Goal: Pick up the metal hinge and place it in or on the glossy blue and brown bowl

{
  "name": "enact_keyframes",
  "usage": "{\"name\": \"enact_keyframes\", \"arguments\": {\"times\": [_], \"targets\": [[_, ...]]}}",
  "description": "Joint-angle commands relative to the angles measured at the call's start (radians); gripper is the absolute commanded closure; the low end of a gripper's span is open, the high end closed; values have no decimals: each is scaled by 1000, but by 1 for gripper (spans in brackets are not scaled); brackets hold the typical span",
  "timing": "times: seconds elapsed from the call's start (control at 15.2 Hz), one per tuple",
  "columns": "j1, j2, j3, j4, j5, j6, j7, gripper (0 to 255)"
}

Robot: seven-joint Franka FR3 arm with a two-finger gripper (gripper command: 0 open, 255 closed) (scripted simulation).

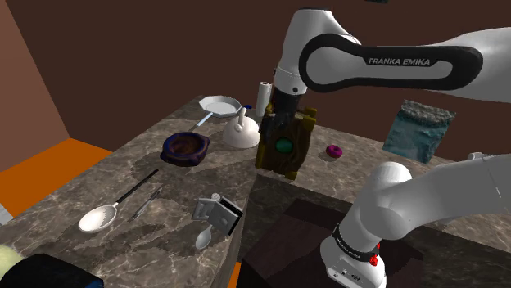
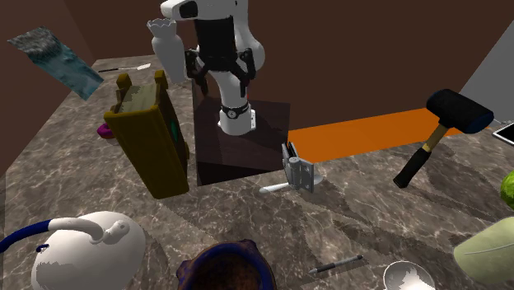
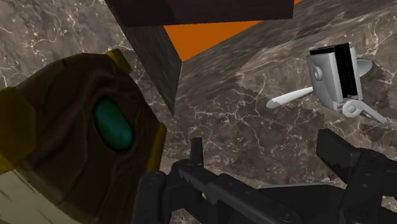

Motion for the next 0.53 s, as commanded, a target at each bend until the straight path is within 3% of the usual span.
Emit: {"name": "enact_keyframes", "arguments": {"times": [0.0,0.46], "targets": [[24,12,28,-41,26,59,13,0],[106,116,128,-131,107,274,52,0]]}}
